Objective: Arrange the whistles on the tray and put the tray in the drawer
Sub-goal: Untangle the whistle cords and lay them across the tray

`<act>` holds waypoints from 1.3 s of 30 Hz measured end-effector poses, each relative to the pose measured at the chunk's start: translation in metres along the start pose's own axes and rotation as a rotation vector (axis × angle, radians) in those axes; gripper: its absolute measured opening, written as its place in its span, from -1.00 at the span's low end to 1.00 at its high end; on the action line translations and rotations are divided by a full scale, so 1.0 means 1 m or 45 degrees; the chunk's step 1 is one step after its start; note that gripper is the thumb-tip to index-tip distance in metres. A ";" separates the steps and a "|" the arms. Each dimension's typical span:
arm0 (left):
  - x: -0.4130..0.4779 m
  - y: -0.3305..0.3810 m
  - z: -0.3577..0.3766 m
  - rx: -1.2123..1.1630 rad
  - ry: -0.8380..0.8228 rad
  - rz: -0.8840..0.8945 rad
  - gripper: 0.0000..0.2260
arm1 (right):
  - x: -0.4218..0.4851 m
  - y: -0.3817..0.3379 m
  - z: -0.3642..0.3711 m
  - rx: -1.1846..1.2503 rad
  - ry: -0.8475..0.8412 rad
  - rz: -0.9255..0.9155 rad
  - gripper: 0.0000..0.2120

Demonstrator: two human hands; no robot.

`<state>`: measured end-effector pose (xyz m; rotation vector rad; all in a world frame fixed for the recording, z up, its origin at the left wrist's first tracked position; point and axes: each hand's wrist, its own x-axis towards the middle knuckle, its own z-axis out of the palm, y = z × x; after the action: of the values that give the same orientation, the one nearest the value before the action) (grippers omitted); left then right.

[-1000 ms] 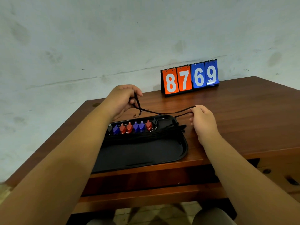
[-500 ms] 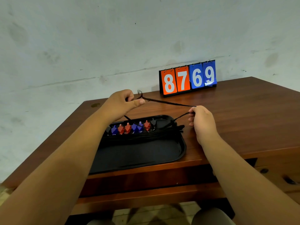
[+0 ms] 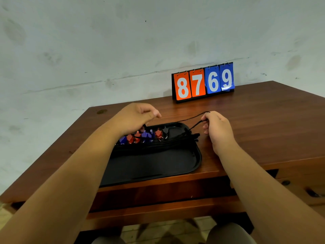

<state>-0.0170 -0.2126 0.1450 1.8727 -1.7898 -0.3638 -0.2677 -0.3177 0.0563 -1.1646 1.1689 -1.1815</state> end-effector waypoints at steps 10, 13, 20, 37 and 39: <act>-0.020 -0.016 0.017 0.141 -0.490 -0.067 -0.89 | -0.002 -0.002 0.002 0.006 0.017 0.009 -0.78; -0.024 -0.018 0.026 0.154 -0.480 -0.029 -0.90 | -0.004 -0.001 0.002 0.016 0.010 -0.008 -0.77; -0.027 -0.010 0.051 0.249 -0.438 0.078 -0.81 | -0.004 -0.002 0.001 -0.005 0.007 -0.019 -0.77; -0.026 0.003 0.065 0.233 -0.475 0.332 -0.86 | 0.001 0.003 0.000 -0.035 -0.001 -0.018 -0.78; -0.027 0.005 0.062 0.121 -0.323 0.283 -0.87 | 0.002 0.005 0.000 -0.033 0.000 -0.048 -0.75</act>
<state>-0.0563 -0.1976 0.0925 1.7279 -2.1954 -0.4572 -0.2676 -0.3191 0.0516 -1.2109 1.1699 -1.1980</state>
